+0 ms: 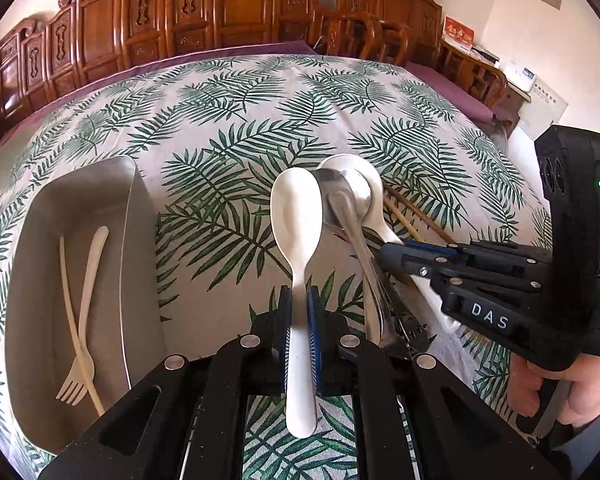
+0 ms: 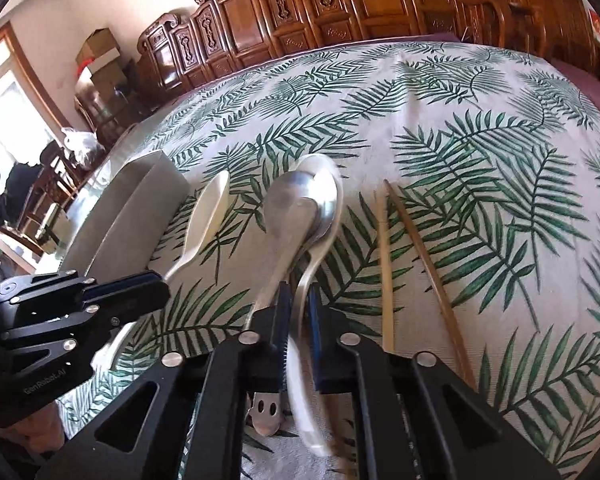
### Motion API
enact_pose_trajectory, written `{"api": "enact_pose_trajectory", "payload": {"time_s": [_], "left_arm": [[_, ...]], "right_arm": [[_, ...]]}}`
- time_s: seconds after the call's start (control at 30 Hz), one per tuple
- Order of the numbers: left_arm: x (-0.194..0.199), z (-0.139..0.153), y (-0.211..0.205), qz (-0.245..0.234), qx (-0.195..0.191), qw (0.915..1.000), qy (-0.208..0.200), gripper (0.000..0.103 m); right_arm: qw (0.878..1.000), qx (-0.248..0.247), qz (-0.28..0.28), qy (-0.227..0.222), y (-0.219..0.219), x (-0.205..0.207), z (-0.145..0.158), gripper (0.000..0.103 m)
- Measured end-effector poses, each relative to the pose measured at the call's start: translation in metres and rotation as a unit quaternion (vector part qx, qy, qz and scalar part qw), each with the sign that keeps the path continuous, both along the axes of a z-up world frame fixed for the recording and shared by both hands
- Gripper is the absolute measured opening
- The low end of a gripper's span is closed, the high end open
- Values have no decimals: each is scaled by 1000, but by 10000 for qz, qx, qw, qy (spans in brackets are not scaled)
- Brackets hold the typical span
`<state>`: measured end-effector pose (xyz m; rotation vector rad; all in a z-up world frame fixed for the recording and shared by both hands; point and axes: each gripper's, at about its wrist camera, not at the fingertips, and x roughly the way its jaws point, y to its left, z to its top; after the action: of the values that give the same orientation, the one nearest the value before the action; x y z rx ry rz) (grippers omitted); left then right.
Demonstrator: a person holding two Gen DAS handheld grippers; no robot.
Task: Organize utensils
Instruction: 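Grasp a large white spoon from the pile with the right gripper, then lower the white spoon into the tray and open the left gripper while the right carries its spoon over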
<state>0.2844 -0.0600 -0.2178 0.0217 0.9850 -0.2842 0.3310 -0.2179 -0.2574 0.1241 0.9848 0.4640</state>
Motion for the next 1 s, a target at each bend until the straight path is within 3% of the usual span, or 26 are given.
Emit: {"api": "enact_pose_trajectory", "payload": {"time_s": [0.37,0.63,1.0], "left_arm": [[-2,13,10,67,-105,9999,-120,7],[-11,30,27,182,-164,9992,-316,7],[-23,48,60,395,-136,9977,-537,7]], "right_arm": [[9970,-460,-267,-568,-7,-9,22,5],[9968,-192,-232,-740,-7,-26,41,5],[9960,-205,-14,-868,12,-53,57,5]]}}
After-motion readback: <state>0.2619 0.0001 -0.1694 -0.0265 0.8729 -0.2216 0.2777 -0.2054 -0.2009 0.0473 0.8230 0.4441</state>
